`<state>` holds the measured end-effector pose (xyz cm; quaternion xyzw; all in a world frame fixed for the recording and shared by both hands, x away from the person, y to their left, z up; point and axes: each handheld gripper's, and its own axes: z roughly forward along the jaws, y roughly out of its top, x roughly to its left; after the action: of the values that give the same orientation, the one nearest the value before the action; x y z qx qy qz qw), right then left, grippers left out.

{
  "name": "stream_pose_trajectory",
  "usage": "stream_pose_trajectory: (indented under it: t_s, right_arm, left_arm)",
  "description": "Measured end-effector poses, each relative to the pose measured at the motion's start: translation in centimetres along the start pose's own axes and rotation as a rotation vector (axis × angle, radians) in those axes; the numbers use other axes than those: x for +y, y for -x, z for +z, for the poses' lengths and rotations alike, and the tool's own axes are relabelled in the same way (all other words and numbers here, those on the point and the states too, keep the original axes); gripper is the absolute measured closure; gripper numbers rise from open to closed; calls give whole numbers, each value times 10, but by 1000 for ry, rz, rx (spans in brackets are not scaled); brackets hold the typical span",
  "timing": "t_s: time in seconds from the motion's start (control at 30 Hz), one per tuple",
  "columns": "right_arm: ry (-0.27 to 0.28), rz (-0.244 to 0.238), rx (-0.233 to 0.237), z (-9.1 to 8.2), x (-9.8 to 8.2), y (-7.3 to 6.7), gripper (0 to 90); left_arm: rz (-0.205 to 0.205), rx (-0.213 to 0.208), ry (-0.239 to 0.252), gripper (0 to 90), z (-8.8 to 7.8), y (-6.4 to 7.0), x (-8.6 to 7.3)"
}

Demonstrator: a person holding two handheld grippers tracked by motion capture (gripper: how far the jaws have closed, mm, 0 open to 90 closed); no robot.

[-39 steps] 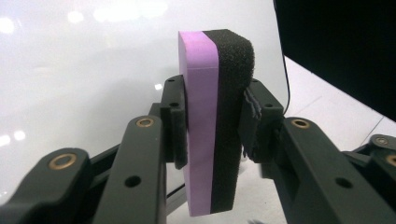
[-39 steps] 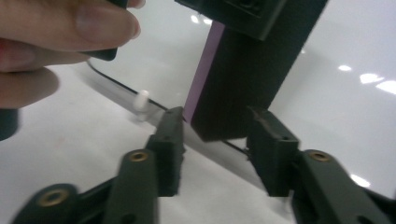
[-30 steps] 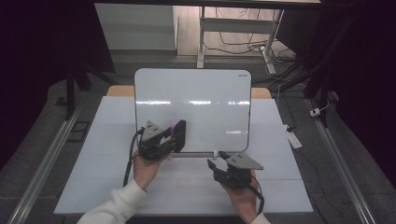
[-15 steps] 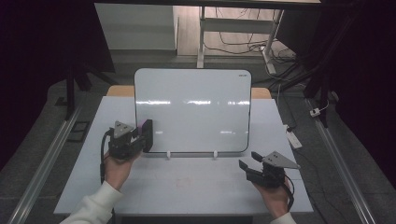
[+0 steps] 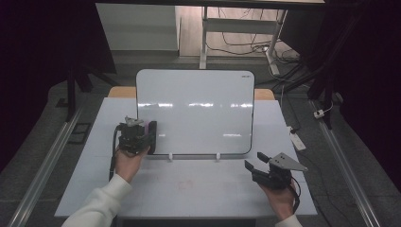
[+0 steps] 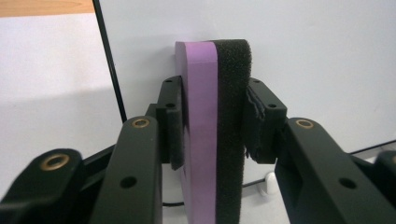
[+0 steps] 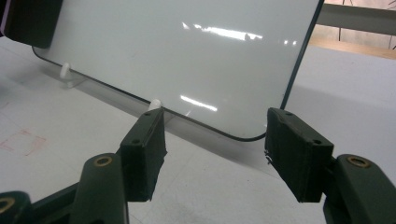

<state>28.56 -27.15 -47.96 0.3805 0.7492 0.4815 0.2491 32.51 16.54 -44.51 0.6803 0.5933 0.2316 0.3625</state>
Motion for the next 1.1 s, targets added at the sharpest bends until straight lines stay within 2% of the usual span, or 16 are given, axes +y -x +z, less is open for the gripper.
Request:
stream_pose_trajectory:
  t_s: [0.07,0.13,0.2,0.3,0.43,0.6,0.7,0.83,1.0,1.1]
  right_arm:
    - [0,4,-4,0,-1,1,378]
    - [2,4,-5,0,-1,2,378]
    - [6,4,0,0,-1,3,377]
    - [14,-4,-2,0,-1,4,371]
    - [9,-8,29,0,-1,8,354]
    - [-25,-25,65,4,-3,12,351]
    - [-44,-44,84,6,-6,14,351]
    - [-65,-58,100,7,-10,17,350]
    - [-84,-75,106,7,-14,20,347]
    - [-94,-81,107,7,-16,23,346]
  left_arm:
    - [4,-1,0,571,2,2,-1]
    - [3,-11,9,459,2,1,-3]
    - [11,-14,34,406,-1,1,-5]
    - [33,-42,77,361,-11,-2,-10]
    - [69,-132,106,330,-26,-9,-23]
    - [119,-249,84,316,-38,-22,-40]
    - [131,-293,82,322,-43,-32,-53]
    - [145,-306,69,322,-48,-47,-70]
    - [135,-314,58,323,-55,-65,-90]
    - [134,-320,50,324,-57,-72,-98]
